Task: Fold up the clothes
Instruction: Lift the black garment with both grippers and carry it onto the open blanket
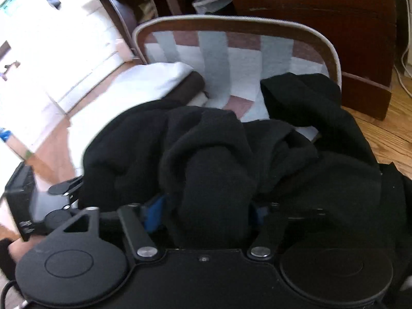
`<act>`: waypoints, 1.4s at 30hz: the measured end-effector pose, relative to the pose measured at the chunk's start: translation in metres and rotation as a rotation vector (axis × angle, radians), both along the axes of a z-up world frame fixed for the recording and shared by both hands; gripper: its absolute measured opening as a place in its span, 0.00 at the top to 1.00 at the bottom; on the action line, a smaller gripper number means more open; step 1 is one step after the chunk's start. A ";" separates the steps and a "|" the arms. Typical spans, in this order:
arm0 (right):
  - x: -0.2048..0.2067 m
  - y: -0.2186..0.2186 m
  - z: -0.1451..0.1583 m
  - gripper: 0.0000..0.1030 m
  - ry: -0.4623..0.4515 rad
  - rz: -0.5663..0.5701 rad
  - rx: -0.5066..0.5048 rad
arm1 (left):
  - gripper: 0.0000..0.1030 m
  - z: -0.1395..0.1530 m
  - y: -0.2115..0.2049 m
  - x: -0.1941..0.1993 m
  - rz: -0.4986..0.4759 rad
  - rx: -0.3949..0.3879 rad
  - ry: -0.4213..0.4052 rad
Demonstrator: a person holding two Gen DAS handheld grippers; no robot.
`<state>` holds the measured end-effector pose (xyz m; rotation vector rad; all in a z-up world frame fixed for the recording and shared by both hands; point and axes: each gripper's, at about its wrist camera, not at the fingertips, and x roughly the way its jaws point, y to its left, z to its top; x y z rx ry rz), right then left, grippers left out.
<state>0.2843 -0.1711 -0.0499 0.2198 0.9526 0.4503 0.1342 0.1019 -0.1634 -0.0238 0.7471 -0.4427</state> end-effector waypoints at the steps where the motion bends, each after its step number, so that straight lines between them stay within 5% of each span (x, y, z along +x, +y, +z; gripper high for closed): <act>1: 0.006 0.000 -0.009 0.26 0.027 -0.025 -0.016 | 0.12 -0.003 -0.001 0.001 0.017 -0.002 0.005; 3: 0.019 -0.003 -0.020 0.26 0.089 -0.083 -0.011 | 0.12 -0.009 -0.011 -0.002 0.030 0.100 -0.017; 5: 0.024 -0.011 -0.031 0.27 0.138 -0.140 0.045 | 0.27 -0.013 -0.020 -0.004 0.039 0.190 -0.037; 7: 0.024 -0.010 -0.037 0.44 0.119 -0.175 0.057 | 0.73 -0.007 -0.024 -0.009 0.023 0.193 -0.043; 9: 0.019 -0.002 -0.033 0.57 0.058 -0.172 0.024 | 0.85 0.000 -0.029 -0.014 0.008 0.203 -0.056; 15: -0.022 0.011 0.000 0.63 -0.251 -0.124 -0.001 | 0.89 0.053 -0.062 -0.049 0.058 0.514 -0.416; 25: -0.062 0.006 0.039 0.63 -0.588 -0.143 0.073 | 0.89 0.118 -0.060 -0.087 0.154 0.473 -0.584; 33: -0.074 0.010 0.065 0.63 -0.523 -0.153 0.065 | 0.89 0.168 -0.041 -0.129 0.253 0.430 -0.673; 42: -0.112 0.028 0.147 0.63 -0.657 -0.008 0.154 | 0.89 0.221 -0.003 -0.187 0.387 0.364 -0.721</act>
